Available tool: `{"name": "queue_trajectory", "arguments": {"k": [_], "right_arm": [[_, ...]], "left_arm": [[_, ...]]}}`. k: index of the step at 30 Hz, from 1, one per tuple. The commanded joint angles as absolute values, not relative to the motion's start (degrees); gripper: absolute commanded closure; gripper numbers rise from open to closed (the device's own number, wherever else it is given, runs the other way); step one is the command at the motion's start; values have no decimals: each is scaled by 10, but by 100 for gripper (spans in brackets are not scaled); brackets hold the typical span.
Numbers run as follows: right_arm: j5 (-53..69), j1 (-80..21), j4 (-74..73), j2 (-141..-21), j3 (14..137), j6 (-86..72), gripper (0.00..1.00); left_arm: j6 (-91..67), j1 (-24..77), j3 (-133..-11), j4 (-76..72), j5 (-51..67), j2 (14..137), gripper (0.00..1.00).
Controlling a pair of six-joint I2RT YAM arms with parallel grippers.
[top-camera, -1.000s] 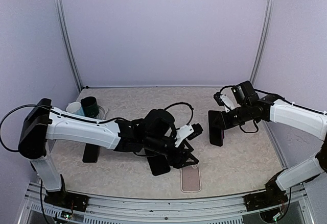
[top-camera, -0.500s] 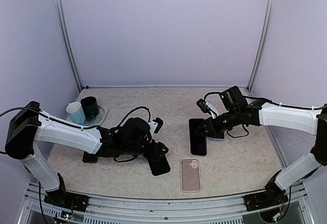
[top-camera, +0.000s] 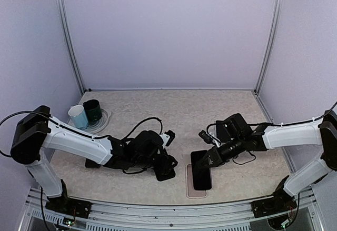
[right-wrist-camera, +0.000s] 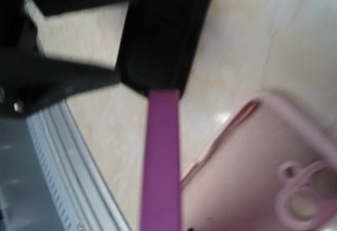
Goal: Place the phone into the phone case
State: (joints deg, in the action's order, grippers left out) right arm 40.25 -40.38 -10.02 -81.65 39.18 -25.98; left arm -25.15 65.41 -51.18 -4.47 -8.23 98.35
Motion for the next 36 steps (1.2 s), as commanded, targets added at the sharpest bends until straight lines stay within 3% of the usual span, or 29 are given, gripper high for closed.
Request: {"name": "queue_trajectory", "arguments": {"k": [1,23,36], "right_arm": [[433,-434,29,-811,364,-353,100],[395,-449,4,-829,348,-367,100],[417,-453,84,-841,314,-423,100]], "left_arm": [[-238,656,-528,-44,-89,989,42],[-228,666,-540,-29,-104,1007,42],[-225,667,-543,-29,-104,1016,42]]}}
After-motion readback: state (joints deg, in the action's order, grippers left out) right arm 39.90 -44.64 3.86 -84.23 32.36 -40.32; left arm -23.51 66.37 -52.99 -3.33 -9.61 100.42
